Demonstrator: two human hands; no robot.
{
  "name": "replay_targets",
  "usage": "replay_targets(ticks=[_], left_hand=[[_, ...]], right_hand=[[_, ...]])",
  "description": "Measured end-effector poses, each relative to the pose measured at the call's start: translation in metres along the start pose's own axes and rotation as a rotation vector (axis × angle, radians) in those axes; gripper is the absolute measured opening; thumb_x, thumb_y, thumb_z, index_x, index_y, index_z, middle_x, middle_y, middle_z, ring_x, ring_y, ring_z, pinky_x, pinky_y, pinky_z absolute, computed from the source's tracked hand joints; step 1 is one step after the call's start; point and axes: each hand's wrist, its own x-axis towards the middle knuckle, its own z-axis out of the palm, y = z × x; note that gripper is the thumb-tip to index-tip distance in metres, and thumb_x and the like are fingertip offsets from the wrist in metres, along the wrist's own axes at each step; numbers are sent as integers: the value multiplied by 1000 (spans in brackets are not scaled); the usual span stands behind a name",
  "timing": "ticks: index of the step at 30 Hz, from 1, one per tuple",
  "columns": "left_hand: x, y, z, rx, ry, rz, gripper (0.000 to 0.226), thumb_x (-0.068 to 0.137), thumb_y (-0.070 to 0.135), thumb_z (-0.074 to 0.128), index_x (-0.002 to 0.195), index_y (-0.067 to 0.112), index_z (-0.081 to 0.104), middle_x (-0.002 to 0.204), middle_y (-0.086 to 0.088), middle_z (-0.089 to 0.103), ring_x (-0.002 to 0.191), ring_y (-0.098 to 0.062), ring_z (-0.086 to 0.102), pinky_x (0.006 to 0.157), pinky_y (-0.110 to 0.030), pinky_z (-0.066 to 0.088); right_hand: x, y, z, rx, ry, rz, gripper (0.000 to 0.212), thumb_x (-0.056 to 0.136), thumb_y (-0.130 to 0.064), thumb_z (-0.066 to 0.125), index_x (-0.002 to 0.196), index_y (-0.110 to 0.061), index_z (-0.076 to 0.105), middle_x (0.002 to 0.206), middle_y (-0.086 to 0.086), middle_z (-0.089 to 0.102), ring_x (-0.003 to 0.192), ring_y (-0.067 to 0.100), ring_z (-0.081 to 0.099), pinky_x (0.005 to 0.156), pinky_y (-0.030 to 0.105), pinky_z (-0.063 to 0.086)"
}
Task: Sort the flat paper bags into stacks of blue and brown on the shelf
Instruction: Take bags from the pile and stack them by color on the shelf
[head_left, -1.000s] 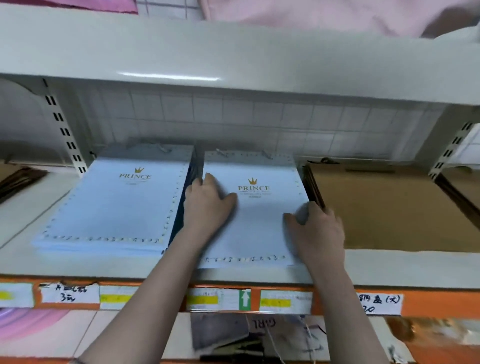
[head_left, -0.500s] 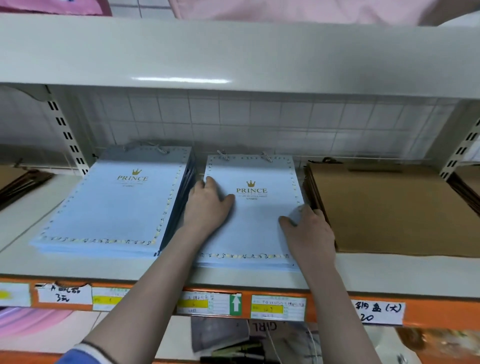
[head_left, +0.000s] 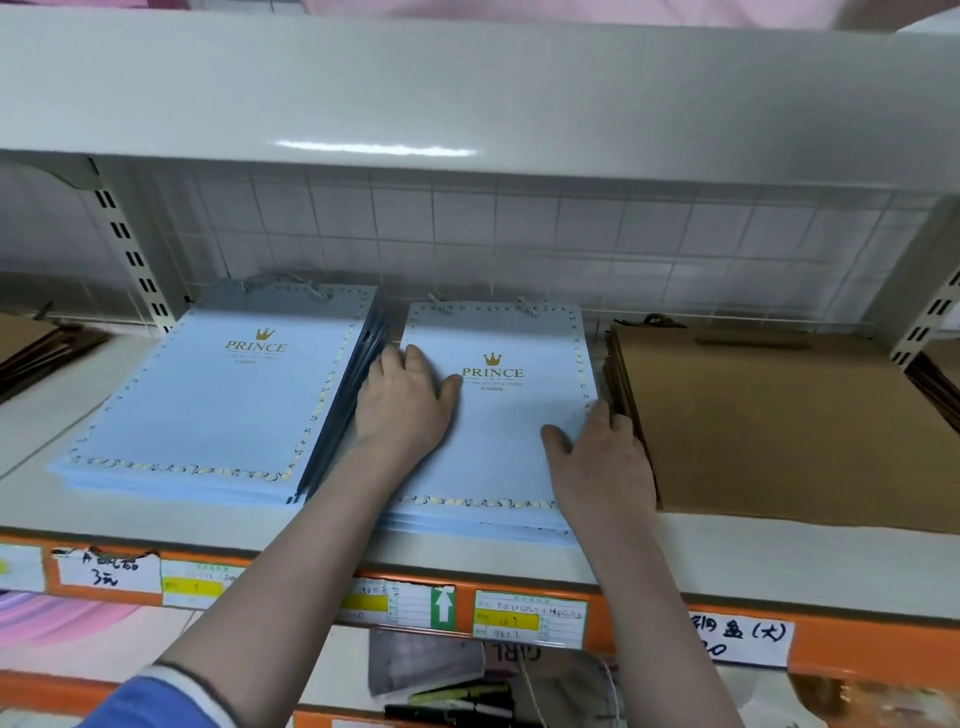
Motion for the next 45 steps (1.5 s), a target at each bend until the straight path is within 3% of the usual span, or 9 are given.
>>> replay_targets(ticks=[3,7,16,26,31,36,40,45], left_hand=[[-9,-4,-11,55,111,13,67,95,49,40,143,5,28,144,-15,33,133,-31,30,106,-37,28],[-32,-25,-30,139,245,5,65,92,43,48,141,4,32,142,-16,37,134,-33,30,107,-39,28],[-81,-131,-85,171,296,-199,68,91,39,52,144,3,29,149,-21,28,140,-34,20,113,-40,17],[-140,-319,-154,199,414,-374,63,81,28,69,129,-7,48,130,-32,47,125,-47,40,104,-49,32],[-158,-405,-184,227,382,-407,64,86,33,63,133,-6,43,135,-31,43,129,-44,36,107,-47,27],[-156,-463,-200,185,379,-430,61,84,29,67,127,-10,49,129,-34,48,125,-48,40,101,-52,34],[-132,-501,-205,173,375,-443,62,87,32,62,132,-7,45,136,-31,43,131,-43,35,106,-49,30],[-83,-538,-208,179,356,-445,64,92,43,50,141,3,36,146,-21,33,138,-34,24,110,-40,22]], right_hand=[[-1,-6,-3,-61,71,-70,63,99,-43,31,148,-5,17,143,13,34,130,26,33,104,34,31],[-4,-29,-2,-53,72,-182,64,99,-44,31,148,-5,18,150,13,28,140,28,22,113,36,23],[-49,-118,31,-23,-7,-401,64,97,-46,37,146,-6,26,147,12,32,140,28,20,114,35,16],[-134,-268,109,75,24,-554,65,92,-40,53,139,2,39,134,21,47,131,35,36,109,42,28],[-176,-338,146,155,66,-572,60,85,-33,66,128,6,51,118,26,58,116,41,50,98,48,40],[-194,-386,170,131,44,-601,60,89,-36,59,133,4,47,123,23,55,119,37,48,102,45,36],[-185,-421,196,172,92,-601,55,81,-29,71,120,7,57,107,26,61,105,42,57,88,48,48],[-155,-465,225,178,89,-582,48,75,-28,76,108,4,63,94,23,62,94,41,60,80,44,50]])
